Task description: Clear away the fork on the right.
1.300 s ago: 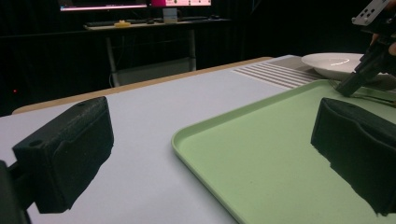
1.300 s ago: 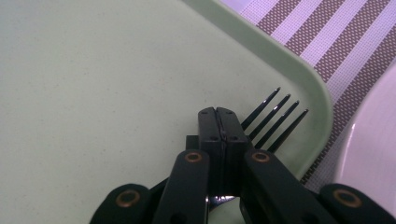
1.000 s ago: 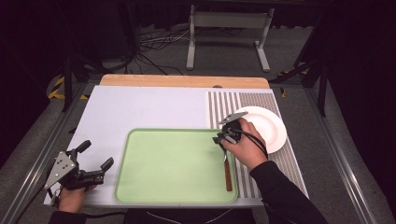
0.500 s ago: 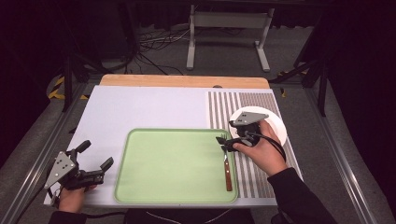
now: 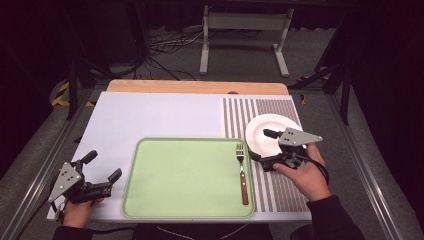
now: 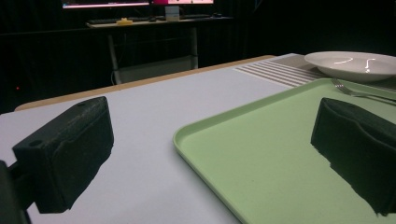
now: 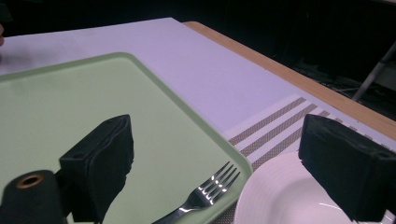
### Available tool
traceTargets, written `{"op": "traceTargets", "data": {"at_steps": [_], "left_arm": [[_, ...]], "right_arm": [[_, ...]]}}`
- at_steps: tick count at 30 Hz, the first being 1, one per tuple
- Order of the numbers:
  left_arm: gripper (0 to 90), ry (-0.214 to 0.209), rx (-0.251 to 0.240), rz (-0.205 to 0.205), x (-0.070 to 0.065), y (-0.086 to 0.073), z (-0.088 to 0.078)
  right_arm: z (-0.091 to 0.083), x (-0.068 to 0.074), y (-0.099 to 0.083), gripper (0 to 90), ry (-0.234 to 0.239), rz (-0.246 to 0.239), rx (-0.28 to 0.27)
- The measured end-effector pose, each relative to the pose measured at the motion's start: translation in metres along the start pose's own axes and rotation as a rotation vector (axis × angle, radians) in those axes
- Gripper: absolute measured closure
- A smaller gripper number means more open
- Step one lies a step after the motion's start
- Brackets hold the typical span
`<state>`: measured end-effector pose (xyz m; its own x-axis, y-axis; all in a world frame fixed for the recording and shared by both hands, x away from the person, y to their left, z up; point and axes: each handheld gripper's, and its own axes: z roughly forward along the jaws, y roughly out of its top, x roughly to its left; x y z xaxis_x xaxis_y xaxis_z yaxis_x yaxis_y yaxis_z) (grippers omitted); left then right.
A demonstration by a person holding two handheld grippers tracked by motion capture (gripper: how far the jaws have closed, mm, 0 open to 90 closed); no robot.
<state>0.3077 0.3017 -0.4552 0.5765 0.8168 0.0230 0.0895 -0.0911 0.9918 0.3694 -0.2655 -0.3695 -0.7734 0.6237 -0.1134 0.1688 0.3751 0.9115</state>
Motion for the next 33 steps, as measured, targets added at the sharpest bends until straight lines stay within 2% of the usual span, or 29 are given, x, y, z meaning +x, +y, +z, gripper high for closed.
{"op": "traceTargets", "data": {"at_steps": [2, 13, 17, 21, 25, 33], "left_arm": [[0.0, 0.001, 0.0, -0.001, 0.0, 0.0, 0.0], [0.0, 0.001, -0.002, 0.001, 0.0, 0.0, 0.0], [0.0, 0.002, -0.003, 0.002, 0.0, 0.0, 0.0], [0.0, 0.003, -0.003, 0.006, -0.001, 0.0, 0.0], [0.0, 0.006, -0.004, 0.008, -0.001, 0.0, 0.0], [0.0, 0.002, -0.012, 0.01, -0.002, 0.001, -0.001]], "right_arm": [[-0.005, -0.001, -0.004, 10.5, 0.008, -0.006, -0.023], [-0.033, -0.007, -0.027, 8.4, -0.026, 0.002, -0.132], [-0.042, -0.01, -0.041, 7.8, -0.039, 0.027, -0.17], [-0.046, -0.011, -0.051, 7.8, -0.044, 0.035, -0.185], [-0.05, -0.012, -0.072, 7.9, -0.043, 0.065, -0.202], [-0.056, -0.013, -0.098, 7.9, -0.071, 0.117, -0.216]]}}
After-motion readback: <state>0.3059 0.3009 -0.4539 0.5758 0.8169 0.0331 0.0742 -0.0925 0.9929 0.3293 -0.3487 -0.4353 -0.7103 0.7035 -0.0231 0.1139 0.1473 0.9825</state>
